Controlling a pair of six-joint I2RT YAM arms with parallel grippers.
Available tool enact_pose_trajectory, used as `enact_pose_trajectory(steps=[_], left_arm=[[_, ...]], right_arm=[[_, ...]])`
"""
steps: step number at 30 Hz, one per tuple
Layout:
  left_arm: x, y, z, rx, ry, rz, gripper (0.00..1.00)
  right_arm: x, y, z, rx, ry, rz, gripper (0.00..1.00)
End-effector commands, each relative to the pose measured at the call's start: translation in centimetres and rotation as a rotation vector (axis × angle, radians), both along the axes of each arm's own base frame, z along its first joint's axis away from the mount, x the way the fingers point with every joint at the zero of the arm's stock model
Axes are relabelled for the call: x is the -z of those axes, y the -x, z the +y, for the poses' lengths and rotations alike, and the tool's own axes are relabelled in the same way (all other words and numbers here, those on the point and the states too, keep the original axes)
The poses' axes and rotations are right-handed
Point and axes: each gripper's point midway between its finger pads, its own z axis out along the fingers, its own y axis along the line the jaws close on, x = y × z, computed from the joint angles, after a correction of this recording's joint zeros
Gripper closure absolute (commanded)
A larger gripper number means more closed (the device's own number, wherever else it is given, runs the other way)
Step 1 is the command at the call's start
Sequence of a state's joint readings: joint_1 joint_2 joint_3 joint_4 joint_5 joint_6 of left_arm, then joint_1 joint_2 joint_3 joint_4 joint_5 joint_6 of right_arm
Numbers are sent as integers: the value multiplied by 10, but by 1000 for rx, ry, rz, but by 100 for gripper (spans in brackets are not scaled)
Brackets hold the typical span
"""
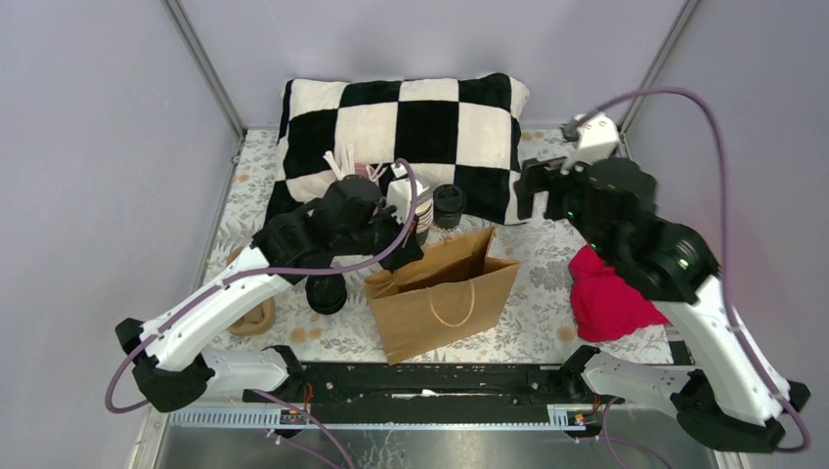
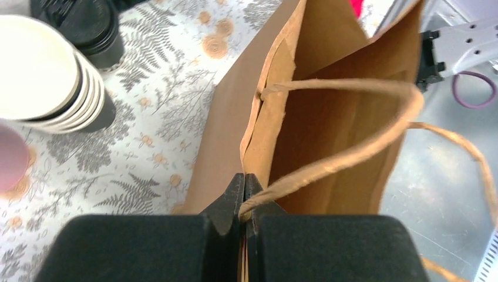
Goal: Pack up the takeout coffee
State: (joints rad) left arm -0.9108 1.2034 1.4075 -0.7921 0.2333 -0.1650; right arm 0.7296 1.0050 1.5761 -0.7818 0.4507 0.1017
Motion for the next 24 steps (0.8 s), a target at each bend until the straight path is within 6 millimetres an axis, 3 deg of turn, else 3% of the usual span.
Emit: enact_pose_trajectory(steps=[1, 4, 10, 17, 24], left_arm=[[-16, -23, 36, -242, 12, -93, 100], [-43, -37, 63, -437, 72, -140, 100], [-89, -29, 114, -638, 184, -179, 100], [-115, 19, 109, -424, 393, -158, 100], [-134, 27, 132, -473, 414, -176, 100]], right_arm=[[9, -33, 24, 26, 15, 3, 0], [20, -52, 34, 59, 12, 18, 0], [64, -97, 47, 83, -62, 170, 0], [117, -130, 65, 72, -2, 231, 0], [170, -154, 91, 69, -29, 320, 0]])
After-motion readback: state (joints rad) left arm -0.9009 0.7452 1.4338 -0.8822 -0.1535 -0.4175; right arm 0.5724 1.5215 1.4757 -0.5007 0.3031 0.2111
